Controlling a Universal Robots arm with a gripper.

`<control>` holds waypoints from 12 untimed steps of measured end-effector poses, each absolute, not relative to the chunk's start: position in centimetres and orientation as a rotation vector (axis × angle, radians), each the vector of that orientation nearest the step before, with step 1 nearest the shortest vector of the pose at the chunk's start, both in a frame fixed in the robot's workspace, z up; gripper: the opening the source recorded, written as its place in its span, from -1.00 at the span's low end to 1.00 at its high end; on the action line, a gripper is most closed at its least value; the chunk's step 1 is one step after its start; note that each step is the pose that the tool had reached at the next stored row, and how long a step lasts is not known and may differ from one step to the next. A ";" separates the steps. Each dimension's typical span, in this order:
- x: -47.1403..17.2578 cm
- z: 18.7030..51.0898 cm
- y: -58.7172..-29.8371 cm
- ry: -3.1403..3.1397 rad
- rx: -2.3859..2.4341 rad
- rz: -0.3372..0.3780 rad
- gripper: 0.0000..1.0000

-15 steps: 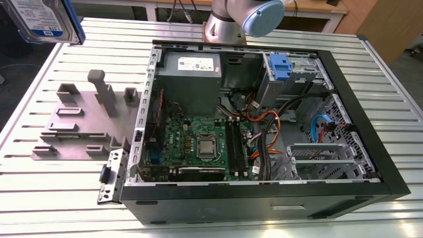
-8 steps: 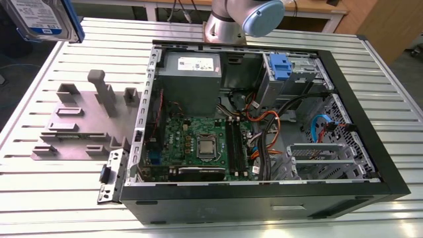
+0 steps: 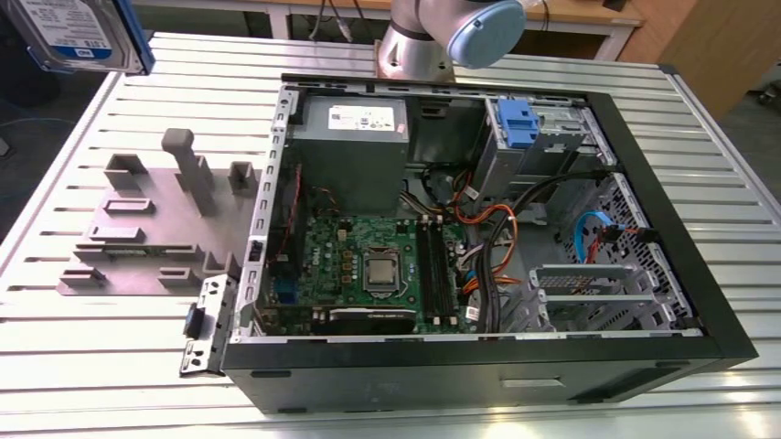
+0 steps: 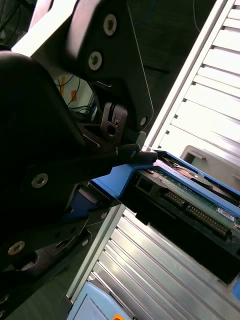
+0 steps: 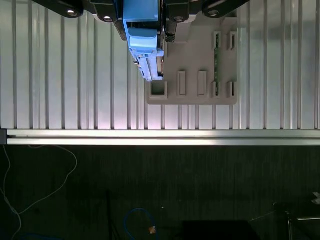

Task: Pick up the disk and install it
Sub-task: 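Pick up the disk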

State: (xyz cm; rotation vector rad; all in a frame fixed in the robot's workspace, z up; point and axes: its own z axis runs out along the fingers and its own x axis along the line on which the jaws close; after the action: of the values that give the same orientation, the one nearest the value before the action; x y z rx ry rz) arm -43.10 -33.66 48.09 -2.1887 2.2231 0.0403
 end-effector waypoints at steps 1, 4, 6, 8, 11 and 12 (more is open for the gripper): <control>-43.1 48.1 -33.7 2.223 -2.189 0.040 -0.26; -43.1 48.2 -33.7 2.223 -2.189 0.040 -0.26; -43.1 48.3 -33.7 2.223 -2.189 0.040 -0.26; -43.1 48.4 -33.7 2.223 -2.189 0.040 -0.26; -43.1 48.6 -33.7 2.223 -2.189 0.040 -0.26; -43.1 48.6 -33.7 2.223 -2.189 0.040 -0.26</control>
State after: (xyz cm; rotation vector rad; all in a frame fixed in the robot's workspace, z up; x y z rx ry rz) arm -43.10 -33.66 48.57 -2.1886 2.2231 0.0402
